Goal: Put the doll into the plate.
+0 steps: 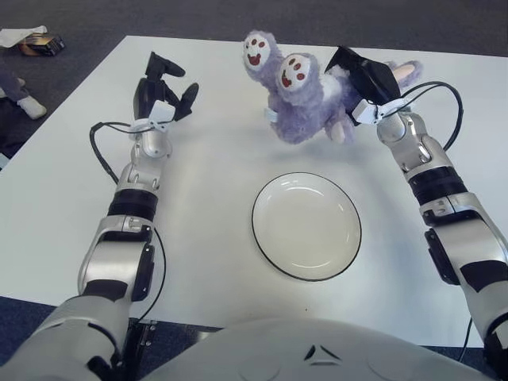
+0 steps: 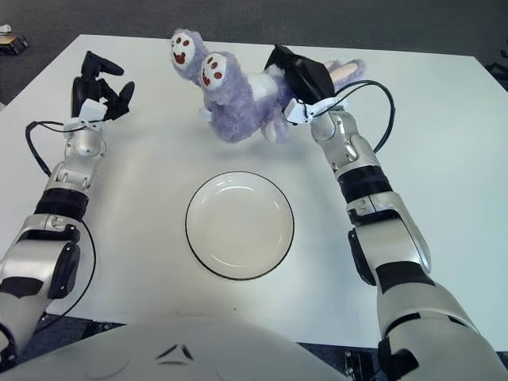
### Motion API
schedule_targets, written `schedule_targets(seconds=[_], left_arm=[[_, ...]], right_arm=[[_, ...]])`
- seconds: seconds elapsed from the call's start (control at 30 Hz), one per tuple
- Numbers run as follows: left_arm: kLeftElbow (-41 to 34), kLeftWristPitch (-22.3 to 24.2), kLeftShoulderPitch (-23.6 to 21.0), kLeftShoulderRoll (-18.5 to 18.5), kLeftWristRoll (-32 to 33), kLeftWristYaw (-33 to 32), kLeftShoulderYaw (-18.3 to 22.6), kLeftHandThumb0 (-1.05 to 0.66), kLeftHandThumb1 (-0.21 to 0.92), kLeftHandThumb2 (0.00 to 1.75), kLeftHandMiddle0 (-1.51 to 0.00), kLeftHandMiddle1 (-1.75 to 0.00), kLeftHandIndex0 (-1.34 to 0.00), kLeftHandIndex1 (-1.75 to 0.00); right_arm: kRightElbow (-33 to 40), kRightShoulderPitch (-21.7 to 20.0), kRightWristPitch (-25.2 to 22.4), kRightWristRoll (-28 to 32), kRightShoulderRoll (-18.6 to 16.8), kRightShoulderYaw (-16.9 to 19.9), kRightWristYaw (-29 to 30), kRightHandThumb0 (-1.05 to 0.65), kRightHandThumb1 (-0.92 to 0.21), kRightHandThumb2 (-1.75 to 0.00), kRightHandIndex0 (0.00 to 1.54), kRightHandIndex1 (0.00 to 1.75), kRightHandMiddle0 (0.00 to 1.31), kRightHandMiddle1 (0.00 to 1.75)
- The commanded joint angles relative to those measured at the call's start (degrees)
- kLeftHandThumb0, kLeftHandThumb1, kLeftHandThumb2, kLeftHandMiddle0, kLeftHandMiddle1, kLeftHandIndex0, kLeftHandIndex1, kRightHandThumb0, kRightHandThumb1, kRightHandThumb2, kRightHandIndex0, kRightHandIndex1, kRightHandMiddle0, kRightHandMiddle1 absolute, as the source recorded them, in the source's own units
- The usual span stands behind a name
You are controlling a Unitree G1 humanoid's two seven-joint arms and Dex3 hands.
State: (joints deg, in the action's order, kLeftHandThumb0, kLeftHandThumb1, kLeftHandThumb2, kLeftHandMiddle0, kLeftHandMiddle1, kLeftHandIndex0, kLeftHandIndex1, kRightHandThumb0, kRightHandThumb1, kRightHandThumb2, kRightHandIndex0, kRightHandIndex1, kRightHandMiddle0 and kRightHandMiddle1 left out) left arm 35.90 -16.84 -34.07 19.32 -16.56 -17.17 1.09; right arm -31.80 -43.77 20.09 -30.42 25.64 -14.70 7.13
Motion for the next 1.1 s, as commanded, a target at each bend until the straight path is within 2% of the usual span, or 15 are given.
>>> schedule_targets(seconds=[0.0, 0.1, 0.33, 0.5, 0.63, 0.73, 1.07], left_arm=[[-0.31, 0.72, 0.87, -0.13, 0.2, 1.64, -0.56, -0.35, 0.92, 0.52, -0.81, -1.75, -0.2, -1.75], [0.39, 0.69, 1.0, -0.4, 0.59, 2.76, -0.69, -0.35, 0.92, 0.52, -0.81, -1.75, -0.2, -1.75], [0.72, 0.35, 1.34, -0.92, 0.94, 4.01, -0.8, -0.35, 0.92, 0.52, -0.8, -1.75, -0.2, -1.75], [0.36, 0.11, 1.63, -1.3, 1.13, 4.73, -0.91, -0.35, 0.92, 0.52, -0.79, -1.75, -0.2, -1.75], [0.09, 0.09, 1.67, -1.35, 1.02, 4.89, -0.98, -0.35, 0.92, 0.52, -0.78, -1.75, -0.2, -1.75], [-0.02, -0.26, 1.63, -1.35, 1.08, 5.08, -1.05, -0.35, 0.92, 0.52, -0.77, -1.75, -0.2, -1.75], [-0.38, -1.16, 1.83, -1.37, 1.73, 6.03, -0.72, -0.35, 0.92, 0.51, -0.78, -1.75, -0.2, -1.75]], right_arm=[[3.05, 1.12, -0.24, 1.51, 0.95, 1.58, -2.03, 0.0, 0.03, -1.71, 0.85, 1.75, 0.66, 1.74], [6.16, 2.18, -2.0, 3.11, 1.06, 2.64, -5.14, 0.0, 0.02, -1.7, 0.84, 1.75, 0.65, 1.74], [11.66, 4.05, -6.07, 6.79, 0.53, 4.66, -11.57, 0.0, -0.07, -1.61, 0.79, 1.75, 0.57, 1.75], [16.54, 5.9, -9.45, 11.86, 0.12, 6.3, -18.03, 0.0, -0.09, -1.58, 0.77, 1.74, 0.55, 1.75], [18.43, 6.83, -10.23, 15.21, -0.09, 7.33, -21.28, 0.0, -0.12, -1.54, 0.77, 1.72, 0.52, 1.75], [21.26, 8.31, -11.75, 17.84, 0.38, 8.14, -24.51, 0.0, -0.13, -1.53, 0.77, 1.71, 0.51, 1.75], [25.98, 11.19, -13.51, 21.43, 0.92, 9.87, -29.45, 0.0, -0.1, -1.57, 0.79, 1.71, 0.54, 1.75]])
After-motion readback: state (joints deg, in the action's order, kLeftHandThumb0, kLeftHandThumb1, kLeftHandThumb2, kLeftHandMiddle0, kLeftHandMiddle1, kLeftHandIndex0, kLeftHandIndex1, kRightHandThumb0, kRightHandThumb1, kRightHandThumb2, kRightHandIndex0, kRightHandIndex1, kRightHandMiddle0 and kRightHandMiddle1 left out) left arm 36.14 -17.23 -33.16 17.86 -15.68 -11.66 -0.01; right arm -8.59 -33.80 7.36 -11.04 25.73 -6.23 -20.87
